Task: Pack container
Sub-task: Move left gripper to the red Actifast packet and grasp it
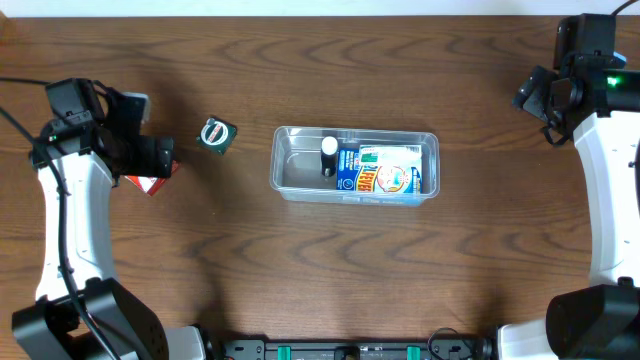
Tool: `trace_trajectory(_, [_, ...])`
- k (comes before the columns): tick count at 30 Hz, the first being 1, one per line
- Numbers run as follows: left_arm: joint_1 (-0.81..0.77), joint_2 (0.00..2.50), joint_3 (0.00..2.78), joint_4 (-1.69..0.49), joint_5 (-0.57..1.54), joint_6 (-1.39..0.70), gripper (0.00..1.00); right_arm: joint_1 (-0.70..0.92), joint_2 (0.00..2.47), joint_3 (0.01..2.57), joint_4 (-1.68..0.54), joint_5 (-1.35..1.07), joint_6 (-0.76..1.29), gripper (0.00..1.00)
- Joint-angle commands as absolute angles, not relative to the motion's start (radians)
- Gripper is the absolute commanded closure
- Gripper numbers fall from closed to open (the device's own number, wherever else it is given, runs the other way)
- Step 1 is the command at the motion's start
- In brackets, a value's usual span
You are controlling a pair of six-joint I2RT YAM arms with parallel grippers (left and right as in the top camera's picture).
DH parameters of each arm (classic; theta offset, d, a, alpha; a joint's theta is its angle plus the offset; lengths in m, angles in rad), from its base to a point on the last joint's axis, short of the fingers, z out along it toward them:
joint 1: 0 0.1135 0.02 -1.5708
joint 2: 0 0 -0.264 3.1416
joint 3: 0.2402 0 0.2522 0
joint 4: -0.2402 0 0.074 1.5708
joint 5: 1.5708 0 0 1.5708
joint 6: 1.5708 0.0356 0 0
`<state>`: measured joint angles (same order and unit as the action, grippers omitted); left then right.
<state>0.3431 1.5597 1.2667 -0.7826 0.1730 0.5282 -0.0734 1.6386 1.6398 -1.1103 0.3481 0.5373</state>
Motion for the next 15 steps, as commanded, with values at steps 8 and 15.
trace_trajectory(8, [0.370,1.680,1.280,-0.733,0.164,0.868,0.02,-0.083,1.643,1.640,-1.112,0.359,0.533,0.01])
trace_trajectory(15, [0.370,1.785,1.280,-0.699,0.163,0.890,0.02,-0.083,1.643,1.640,-1.112,0.359,0.533,0.01])
